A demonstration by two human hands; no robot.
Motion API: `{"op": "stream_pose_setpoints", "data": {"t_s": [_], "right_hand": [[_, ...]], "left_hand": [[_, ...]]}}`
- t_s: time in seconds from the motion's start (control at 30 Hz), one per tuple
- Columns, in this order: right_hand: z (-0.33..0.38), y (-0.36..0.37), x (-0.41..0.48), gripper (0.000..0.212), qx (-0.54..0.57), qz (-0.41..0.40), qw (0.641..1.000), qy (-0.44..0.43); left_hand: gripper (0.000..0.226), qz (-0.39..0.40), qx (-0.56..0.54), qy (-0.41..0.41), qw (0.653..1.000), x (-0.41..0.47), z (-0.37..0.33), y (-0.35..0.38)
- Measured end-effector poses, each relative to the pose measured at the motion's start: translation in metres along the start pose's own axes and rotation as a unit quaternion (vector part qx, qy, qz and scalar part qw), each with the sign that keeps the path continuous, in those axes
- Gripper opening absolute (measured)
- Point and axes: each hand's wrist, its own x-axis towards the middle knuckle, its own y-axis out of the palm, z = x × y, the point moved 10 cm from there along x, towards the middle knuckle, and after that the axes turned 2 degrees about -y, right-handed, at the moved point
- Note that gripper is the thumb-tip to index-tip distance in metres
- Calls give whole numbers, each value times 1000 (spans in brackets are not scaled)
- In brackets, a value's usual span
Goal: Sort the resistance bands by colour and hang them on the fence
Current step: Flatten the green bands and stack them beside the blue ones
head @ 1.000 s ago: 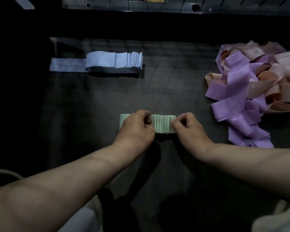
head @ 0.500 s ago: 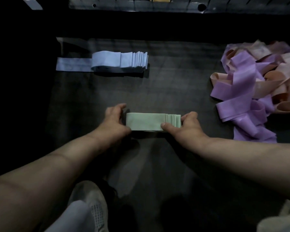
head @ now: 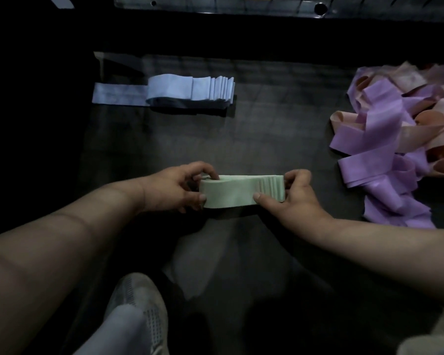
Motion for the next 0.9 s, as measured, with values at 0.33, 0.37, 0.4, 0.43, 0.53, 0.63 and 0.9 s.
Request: {"op": "stream_pose_setpoints", "data": {"t_s": [0.33,0.37,0.4,0.43,0.53,0.63,0.9], "right_hand": [[15,9,-2,73,-77,79,986,-127],[15,11,-5,73,-75,85,983,-143],[14,12,-8,73,-67,91,982,-151],[14,13,-10,73,-58,94,982,-153],[12,14,-16,76,-33,87,982,-164],[21,11,-19,83,-17,64,977,-203],[32,25,-1,91,-166,99,950,-247]], "left_hand": [[46,-55,335,166,926,-24,-12,20],[47,-68,380,169,907,-27,-10,26],[46,-77,419,172,888,-29,-7,33],[45,-83,444,170,876,-31,-5,39],[41,-114,465,158,864,-35,-1,43],[37,-162,475,172,848,-40,-11,37],[48,-182,512,123,831,-21,-20,24]]}}
